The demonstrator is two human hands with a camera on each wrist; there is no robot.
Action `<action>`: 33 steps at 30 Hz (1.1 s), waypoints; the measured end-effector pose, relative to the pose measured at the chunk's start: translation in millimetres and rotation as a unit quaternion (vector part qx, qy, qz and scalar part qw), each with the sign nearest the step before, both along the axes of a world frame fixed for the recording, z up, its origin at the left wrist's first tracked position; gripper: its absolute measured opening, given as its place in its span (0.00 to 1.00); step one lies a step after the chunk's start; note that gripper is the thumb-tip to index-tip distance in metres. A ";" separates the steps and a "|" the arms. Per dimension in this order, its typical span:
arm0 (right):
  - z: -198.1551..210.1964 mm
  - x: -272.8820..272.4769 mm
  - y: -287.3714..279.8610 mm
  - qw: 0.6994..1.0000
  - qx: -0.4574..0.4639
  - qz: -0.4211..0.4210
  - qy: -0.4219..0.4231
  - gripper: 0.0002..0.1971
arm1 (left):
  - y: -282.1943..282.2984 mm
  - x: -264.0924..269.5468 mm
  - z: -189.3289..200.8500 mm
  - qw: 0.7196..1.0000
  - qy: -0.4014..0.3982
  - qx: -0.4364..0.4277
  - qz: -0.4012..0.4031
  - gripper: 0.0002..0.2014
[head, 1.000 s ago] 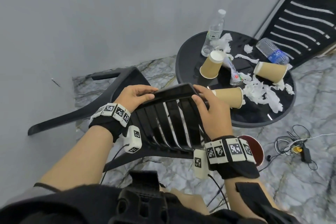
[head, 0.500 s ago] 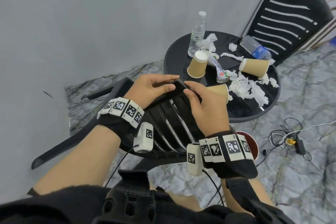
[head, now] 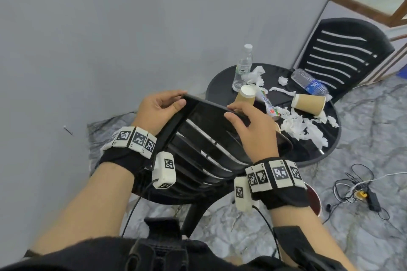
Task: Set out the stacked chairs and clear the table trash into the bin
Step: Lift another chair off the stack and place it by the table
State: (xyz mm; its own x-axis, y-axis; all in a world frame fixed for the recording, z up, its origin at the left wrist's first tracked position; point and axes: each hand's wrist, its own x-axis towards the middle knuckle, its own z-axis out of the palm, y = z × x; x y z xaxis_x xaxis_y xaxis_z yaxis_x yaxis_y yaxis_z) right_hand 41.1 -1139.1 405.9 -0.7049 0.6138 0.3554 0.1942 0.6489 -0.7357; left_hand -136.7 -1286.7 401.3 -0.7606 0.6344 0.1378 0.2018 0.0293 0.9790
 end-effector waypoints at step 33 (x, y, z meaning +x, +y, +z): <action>34.7 -238.7 -169.1 0.934 0.072 0.348 -0.029 0.08 | -218.4 -83.1 38.8 0.927 0.203 -0.184 0.255 0.09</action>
State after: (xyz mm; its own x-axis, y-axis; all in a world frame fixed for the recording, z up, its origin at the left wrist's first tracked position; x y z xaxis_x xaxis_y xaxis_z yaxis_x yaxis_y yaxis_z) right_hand -197.6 -1308.2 440.5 -0.9360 -0.0520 0.3481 -0.2751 0.7248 -0.6317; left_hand -219.8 -1505.1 440.1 -0.9075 0.2677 0.3236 0.4195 0.5390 0.7304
